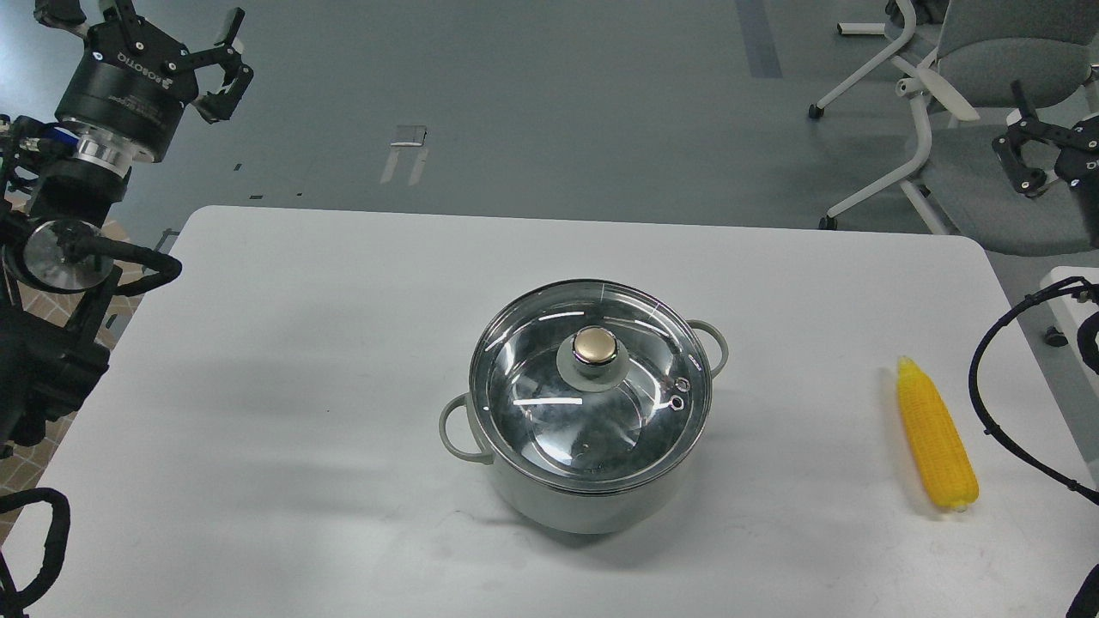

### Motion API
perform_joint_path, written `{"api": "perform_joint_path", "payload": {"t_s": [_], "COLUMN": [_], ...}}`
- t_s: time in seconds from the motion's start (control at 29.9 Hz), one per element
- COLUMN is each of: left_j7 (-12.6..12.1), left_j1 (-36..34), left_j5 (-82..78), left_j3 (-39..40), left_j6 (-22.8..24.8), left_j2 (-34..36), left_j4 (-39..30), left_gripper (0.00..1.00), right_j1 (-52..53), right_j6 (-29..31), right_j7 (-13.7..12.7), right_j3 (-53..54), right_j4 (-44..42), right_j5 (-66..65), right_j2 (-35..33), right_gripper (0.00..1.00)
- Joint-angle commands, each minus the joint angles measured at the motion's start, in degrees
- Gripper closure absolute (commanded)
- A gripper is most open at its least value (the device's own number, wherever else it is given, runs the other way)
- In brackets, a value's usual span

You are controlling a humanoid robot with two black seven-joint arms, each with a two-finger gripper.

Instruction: Open pot and put corn in

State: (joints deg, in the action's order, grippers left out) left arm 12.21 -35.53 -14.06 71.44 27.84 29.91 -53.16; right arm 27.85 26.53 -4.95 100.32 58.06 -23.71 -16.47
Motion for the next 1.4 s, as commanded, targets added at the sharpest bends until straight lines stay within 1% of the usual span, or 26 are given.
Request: {"api": "perform_joint_path", "payload": {"t_s": [0.0,0.23,0.33,0.43,0.53,0.67,0.7,0.74,0.8,1.37], "left_j7": [0.10,0.01,0.27,-0.25,-0.25,0.71,1.15,2.02,2.82,2.73], "left_j1": [-0.07,-0.59,-0.77,-1.21,-1.83,-2.09,-2.26,-2.53,-2.70,-2.62], "left_j5": [-0.09,0.00,0.52,0.35,0.70,0.18,0.17,0.17,0.17,0.18], "left_j3": [0.01,-0.96,-0.87,-0.87,-0.78,-0.52,-0.08,-0.08,-0.16,-0.96], "left_j6": [0.11,-0.15,-1.55,-1.65,-2.08,-0.94,-0.07,0.16,0.16,0.16], "left_j2": [-0.12,-0.65,-0.56,-0.38,-0.38,-0.30,-0.38,-0.38,-0.38,0.41], "left_j4": [-0.01,0.25,1.04,1.74,2.18,2.89,2.89,2.89,2.89,2.01], "left_gripper": [0.02,0.02,0.02,0.02,0.02,0.02,0.02,0.02,0.02,0.02], "right_j1": [0.89,1.15,0.89,1.15,1.24,0.80,0.71,0.71,0.71,0.01], "right_j6": [0.01,0.01,1.14,1.47,1.47,1.47,1.47,1.47,1.47,1.47], "right_j7": [0.21,-0.05,-0.06,0.03,0.12,0.12,0.12,0.12,0.21,0.21], "right_j3": [-0.03,-0.21,-0.12,0.05,0.06,-0.03,0.05,-0.03,0.06,0.06], "right_j4": [-0.93,-0.41,-0.14,-0.67,-0.32,-0.06,0.03,0.03,0.03,0.03], "right_j5": [-0.11,0.24,0.68,0.68,0.68,0.68,0.68,0.68,0.68,0.68], "right_j2": [-0.14,0.30,0.39,0.39,0.30,0.39,0.48,0.48,0.48,0.74], "right_gripper": [0.00,0.00,0.00,0.00,0.00,0.00,0.00,0.00,0.00,0.00]}}
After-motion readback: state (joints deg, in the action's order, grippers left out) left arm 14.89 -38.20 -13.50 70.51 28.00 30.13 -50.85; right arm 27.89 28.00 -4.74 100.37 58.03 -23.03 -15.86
